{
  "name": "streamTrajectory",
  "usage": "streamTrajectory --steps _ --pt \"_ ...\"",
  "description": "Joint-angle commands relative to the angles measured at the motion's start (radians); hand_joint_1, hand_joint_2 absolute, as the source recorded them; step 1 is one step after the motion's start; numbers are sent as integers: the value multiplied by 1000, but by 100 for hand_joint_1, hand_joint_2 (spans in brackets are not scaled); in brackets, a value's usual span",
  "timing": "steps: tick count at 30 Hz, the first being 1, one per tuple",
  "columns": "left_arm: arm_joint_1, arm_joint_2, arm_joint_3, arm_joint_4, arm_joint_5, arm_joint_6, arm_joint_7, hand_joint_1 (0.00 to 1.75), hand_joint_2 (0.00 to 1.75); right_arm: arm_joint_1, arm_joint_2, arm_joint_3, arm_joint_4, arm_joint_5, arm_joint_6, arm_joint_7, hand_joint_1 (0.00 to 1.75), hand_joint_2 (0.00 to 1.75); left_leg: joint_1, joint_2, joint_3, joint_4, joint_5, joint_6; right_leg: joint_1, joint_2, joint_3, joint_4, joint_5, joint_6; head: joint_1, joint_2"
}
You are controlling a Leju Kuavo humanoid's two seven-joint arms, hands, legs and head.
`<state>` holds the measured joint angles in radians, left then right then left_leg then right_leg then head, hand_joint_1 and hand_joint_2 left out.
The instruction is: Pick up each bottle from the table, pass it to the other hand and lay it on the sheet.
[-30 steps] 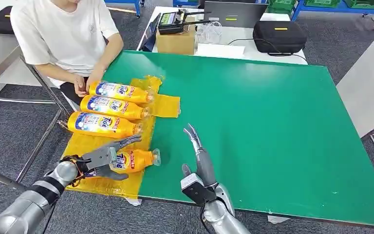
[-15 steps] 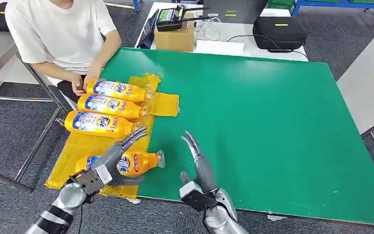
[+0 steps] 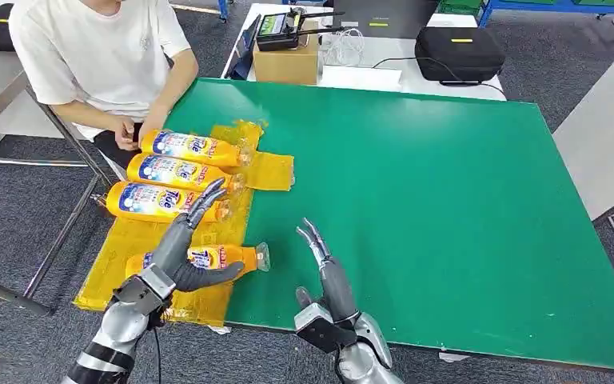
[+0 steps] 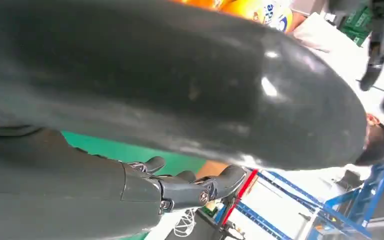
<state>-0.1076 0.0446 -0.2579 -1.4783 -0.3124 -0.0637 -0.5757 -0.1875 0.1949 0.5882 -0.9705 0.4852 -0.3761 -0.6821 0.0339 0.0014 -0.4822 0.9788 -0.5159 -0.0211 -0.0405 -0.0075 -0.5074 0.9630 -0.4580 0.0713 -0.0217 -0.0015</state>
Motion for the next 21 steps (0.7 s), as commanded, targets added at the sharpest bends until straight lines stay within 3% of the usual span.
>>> streamTrajectory --steps 1,5,8,9,10,14,16,21 --pt "5 -95 61 -66 130 -41 13 0 175 33 -23 -41 -128 -37 -32 -16 0 0 0 -2 -1 0 0 3 0 -2 0 0 0 -3 0 0" --pt "6 -97 58 -73 132 -40 17 0 175 36 -23 -42 -137 -37 -31 -15 0 0 0 -1 0 -1 0 2 0 0 0 -1 0 -2 0 0" --pt "34 -164 86 -103 254 -24 25 0 175 76 -50 2 -319 -162 -223 -16 0 0 0 -1 -1 0 0 2 0 -1 -1 0 0 -2 0 0" --pt "53 -186 85 -122 304 -15 40 0 175 97 -59 6 -378 -195 -269 -16 0 175 0 -1 -1 0 -1 3 1 0 -1 -1 0 -4 0 0" --pt "69 -200 82 -133 338 -14 49 0 175 113 -67 10 -428 -201 -319 -16 0 175 0 -1 -2 0 -1 3 1 -1 -1 0 0 -3 0 0" --pt "159 -239 43 -127 403 39 72 0 175 251 -35 -122 -629 -175 -322 -16 0 175 -1 -2 0 -1 -1 3 0 -2 1 -1 -1 -3 0 0" --pt "195 -251 45 -95 382 89 75 0 175 278 -39 -133 -618 -251 -322 -16 0 175 -1 -2 1 -2 -2 3 0 -2 2 -3 -1 -3 0 0" --pt "246 -256 45 -4 316 227 42 0 175 326 -10 -203 -501 -258 -322 -16 0 175 -1 0 3 -4 -3 2 0 0 2 -4 0 -3 0 0"
